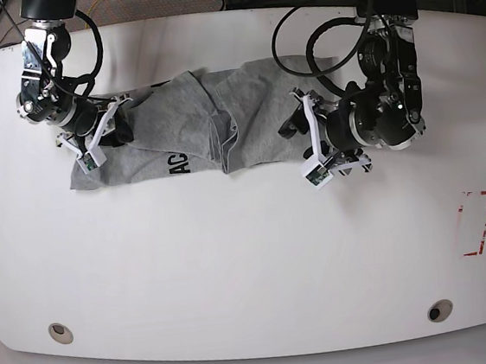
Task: Layout the t-shirt on the table in an organized manner, then fold the t-shirt properly
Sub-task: 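Release the folded end and regrasp the strip's folded edge with the left gripper, then release the strip end with the right gripper and regrasp it further along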
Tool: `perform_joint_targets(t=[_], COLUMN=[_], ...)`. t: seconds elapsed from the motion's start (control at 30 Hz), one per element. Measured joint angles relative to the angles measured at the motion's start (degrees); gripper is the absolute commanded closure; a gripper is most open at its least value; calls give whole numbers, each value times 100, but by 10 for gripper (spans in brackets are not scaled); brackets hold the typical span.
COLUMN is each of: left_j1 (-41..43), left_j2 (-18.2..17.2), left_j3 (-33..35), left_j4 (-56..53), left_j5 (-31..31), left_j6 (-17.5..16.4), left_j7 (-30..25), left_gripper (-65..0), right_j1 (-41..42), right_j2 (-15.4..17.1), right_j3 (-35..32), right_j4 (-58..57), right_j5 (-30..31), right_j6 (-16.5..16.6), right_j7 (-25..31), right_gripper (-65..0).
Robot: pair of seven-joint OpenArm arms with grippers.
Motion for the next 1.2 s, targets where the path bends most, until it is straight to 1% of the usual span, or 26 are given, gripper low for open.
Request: perform_joint_targets(t=[0.1,0.23,0.3,0.47,0.53,0.7,0.77,0.83,0.9,1.0,1.07,1.1,1.13,1.2], left_j1=[46,177,245,428,511,734,824,916,1003,1095,1097,1093,1088,1064], left_j2=[-39,-37,-35,-13,-59,-387,-518,-649,-774,-890,-931,-949,-968,-1005], left_j3=[61,201,280,380,415,422,415,413,413,415,420,417,417,415], left_j4=[-4,-20,-42,-39,-42,-42,-42,-42,-42,-87,-164,-205,-234,-308], left_j5=[225,575,721,966,1086,1084,1145,1156,1141,1128,1113,1110,1069,1034], left_j6=[0,0,0,-2,0,-2,-2,0,-2,-2,-2,-2,-2,-2], left_j7=[-234,-208,-192,-251,-249,-328,-433,-658,-822,-935,-951,-955,-1003,-1067], left_gripper=[-217,-119,-97,-90,-90,-90,-90,-90,-90,-90,-90,-90,-90,-90], right_j1=[0,0,2,37,66,140,192,243,302,376,391,396,409,463], right_j2=[0,-2,0,0,-2,-15,-17,-20,-44,-111,-153,-168,-197,-245], right_j3=[0,0,0,0,-2,-22,-22,-22,-7,181,358,435,590,837], right_j4=[0,0,0,-2,-2,-7,-4,13,85,275,431,494,603,791], right_j5=[0,0,0,-2,-4,-26,-26,-72,-85,-22,111,144,247,350], right_j6=[0,0,0,0,2,4,4,11,24,39,33,24,-2,-17], right_j7=[-2,-2,-2,-26,-90,-138,-181,-251,-468,-944,-1300,-1392,-1585,-1864], right_gripper=[-101,-101,-101,-101,-106,-108,-109,-109,-117,-176,-243,-290,-319,-401])
